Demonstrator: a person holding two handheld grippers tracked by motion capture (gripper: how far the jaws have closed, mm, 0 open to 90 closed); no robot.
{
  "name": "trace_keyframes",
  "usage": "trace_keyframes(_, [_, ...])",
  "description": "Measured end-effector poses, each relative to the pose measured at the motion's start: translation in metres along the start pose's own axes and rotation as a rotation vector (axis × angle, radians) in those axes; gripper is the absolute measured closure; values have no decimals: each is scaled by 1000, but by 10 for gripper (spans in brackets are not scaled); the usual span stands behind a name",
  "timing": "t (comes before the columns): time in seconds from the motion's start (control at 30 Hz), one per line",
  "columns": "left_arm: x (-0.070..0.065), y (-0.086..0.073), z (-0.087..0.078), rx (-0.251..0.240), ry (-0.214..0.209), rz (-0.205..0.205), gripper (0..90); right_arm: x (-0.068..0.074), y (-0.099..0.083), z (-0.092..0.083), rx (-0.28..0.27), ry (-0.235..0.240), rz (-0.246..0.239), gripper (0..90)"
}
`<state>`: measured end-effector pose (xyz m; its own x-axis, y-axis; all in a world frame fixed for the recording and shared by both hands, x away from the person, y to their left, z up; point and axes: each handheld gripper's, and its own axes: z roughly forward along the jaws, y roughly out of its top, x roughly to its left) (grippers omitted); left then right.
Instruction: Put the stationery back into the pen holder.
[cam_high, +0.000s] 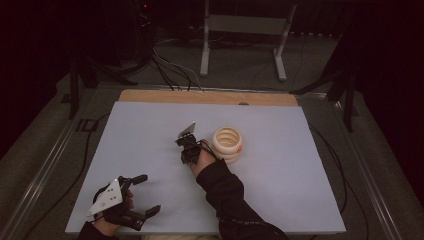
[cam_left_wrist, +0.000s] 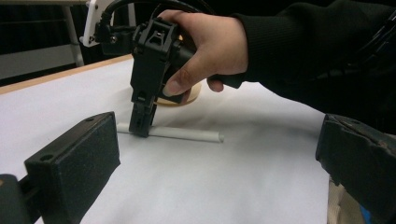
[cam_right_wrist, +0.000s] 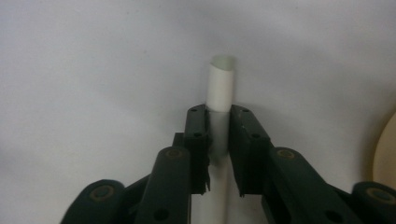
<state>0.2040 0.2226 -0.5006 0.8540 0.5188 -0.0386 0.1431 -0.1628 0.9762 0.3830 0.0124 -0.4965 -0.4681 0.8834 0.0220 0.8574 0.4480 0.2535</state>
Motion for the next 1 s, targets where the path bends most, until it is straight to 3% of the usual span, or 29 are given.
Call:
trace_keyframes(0.2, [0, -1, 0, 3, -1, -2, 2, -1, 1, -1, 12, 12, -10, 782])
trace_keyframes(0.37, [1, 0, 1, 3, -1, -1, 2, -3, -1, -5, -10, 40, -12, 783])
trace_keyframes(1.0, [1, -1, 1, 5, 1, -1, 2, -13, -9, -50, -170, 119, -27, 783])
